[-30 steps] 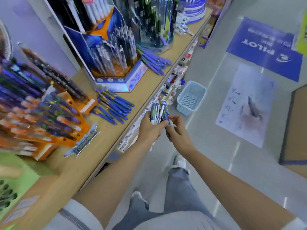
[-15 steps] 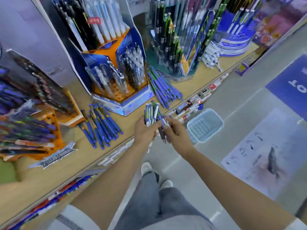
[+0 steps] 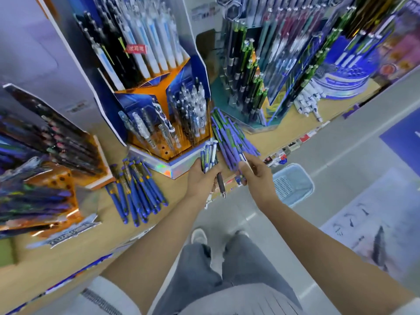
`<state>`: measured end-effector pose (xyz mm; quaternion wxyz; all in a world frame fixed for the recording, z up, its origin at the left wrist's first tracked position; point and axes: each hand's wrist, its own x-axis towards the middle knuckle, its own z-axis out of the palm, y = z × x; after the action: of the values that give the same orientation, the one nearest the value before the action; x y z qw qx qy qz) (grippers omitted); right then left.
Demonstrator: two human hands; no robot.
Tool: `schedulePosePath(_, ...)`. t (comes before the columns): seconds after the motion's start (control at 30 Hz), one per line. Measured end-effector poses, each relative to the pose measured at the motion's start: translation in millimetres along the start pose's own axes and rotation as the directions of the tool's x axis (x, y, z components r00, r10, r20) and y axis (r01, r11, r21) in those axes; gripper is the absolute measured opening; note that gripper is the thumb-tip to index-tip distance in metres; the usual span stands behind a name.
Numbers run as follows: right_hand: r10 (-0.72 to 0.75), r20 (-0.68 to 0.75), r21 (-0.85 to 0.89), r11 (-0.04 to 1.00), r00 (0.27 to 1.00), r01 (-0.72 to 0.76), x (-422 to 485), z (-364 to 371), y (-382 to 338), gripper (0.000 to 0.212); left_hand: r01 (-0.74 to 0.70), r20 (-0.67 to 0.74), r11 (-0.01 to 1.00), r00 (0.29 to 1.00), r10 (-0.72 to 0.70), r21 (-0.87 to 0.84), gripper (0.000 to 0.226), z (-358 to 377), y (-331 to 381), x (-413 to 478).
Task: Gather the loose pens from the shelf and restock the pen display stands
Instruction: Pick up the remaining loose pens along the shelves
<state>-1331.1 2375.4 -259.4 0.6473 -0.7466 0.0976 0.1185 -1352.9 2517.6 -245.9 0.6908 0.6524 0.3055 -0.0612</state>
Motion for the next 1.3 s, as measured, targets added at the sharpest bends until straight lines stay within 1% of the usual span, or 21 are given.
schedulePosePath(0.1,-0.038,0.015,-0.041,0.998,0.999,0.038,22.8,-6.4,-13.0,0.029,-0.023,-0.010,0.999,1.000,0.023,0.023,0.011,8.3,3.6,7.0)
schedulePosePath(0.27,-0.070,0.092,-0.164,0.983,0.993,0.084,61.1,-10.6,-36.9,0.031,-0.022,-0.076,0.999,0.997,0.026,0.043,0.018,22.4,4.5,12.5)
schedulePosePath(0.43,-0.081,0.124,-0.221,0.969,0.989,0.108,83.7,-6.2,-40.3,0.036,0.008,-0.117,1.000,0.993,-0.011,-0.027,0.019,29.9,4.2,12.7)
schedulePosePath(0.53,-0.077,0.134,-0.260,0.959,0.988,0.110,92.3,-5.3,-38.3,0.033,0.031,-0.134,0.999,0.990,-0.037,-0.044,0.016,33.5,6.0,11.0)
schedulePosePath(0.63,-0.134,0.136,-0.325,0.930,0.982,0.172,96.3,-6.3,-38.6,0.030,0.047,-0.162,0.997,0.985,-0.058,-0.067,0.015,38.0,6.2,10.9)
schedulePosePath(0.7,-0.186,0.135,-0.334,0.916,0.973,0.221,97.4,-5.1,-39.3,0.028,0.048,-0.171,0.995,0.983,-0.062,-0.085,0.015,40.2,6.4,11.5)
schedulePosePath(0.83,-0.221,0.117,-0.333,0.910,0.968,0.248,98.0,-0.6,-36.2,0.030,0.050,-0.185,0.993,0.980,-0.069,-0.108,0.014,43.6,5.5,11.4)
schedulePosePath(1.0,-0.216,0.116,-0.328,0.913,0.969,0.243,100.3,-0.5,-29.1,0.031,0.055,-0.210,0.991,0.974,-0.081,-0.126,0.017,43.9,4.7,10.7)
schedulePosePath(1.17,-0.188,0.168,-0.375,0.896,0.968,0.239,104.9,0.2,-29.4,0.034,0.067,-0.206,0.990,0.974,-0.092,-0.125,0.018,44.8,7.6,9.4)
schedulePosePath(1.3,-0.171,0.166,-0.369,0.902,0.971,0.222,105.8,-0.2,-32.4,0.031,0.063,-0.205,0.988,0.975,-0.091,-0.140,0.016,46.1,8.6,8.9)
